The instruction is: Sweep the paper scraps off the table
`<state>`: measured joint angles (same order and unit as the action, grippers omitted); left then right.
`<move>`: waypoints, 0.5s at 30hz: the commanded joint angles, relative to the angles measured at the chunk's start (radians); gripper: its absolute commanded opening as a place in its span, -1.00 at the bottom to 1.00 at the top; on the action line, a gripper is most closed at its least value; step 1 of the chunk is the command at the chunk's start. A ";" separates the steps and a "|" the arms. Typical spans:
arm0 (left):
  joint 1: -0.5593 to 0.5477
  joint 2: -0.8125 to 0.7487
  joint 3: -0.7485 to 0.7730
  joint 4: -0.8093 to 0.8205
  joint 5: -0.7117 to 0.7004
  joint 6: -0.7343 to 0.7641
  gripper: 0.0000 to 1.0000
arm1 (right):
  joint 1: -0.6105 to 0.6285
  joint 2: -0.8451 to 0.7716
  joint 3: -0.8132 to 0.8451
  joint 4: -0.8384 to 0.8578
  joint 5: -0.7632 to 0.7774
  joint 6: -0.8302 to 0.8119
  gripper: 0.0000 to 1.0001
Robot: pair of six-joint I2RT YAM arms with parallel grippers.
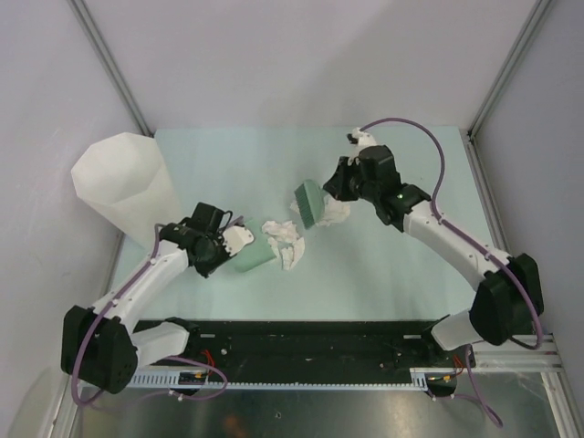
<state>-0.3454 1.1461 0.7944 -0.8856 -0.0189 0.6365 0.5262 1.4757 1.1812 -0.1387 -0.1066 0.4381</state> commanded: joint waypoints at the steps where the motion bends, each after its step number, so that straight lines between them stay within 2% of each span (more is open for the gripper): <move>1: 0.009 -0.109 0.011 -0.105 -0.007 0.049 -1.00 | 0.090 -0.069 0.086 -0.312 0.181 -0.233 -1.00; 3: 0.019 -0.131 0.019 -0.171 -0.016 0.067 -1.00 | 0.138 -0.075 0.103 -0.425 0.330 -0.205 -1.00; 8: 0.069 -0.123 -0.089 -0.245 -0.071 0.175 -1.00 | 0.239 -0.045 0.118 -0.538 0.516 -0.136 -1.00; 11: 0.133 -0.045 -0.106 -0.242 -0.108 0.222 -0.99 | 0.290 0.007 0.141 -0.567 0.593 -0.099 -1.00; 15: 0.180 0.073 -0.014 -0.227 -0.090 0.215 -1.00 | 0.352 0.072 0.162 -0.526 0.598 -0.073 -1.00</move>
<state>-0.2016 1.1400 0.6968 -1.1103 -0.1009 0.8066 0.8249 1.4975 1.2774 -0.6632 0.3870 0.3218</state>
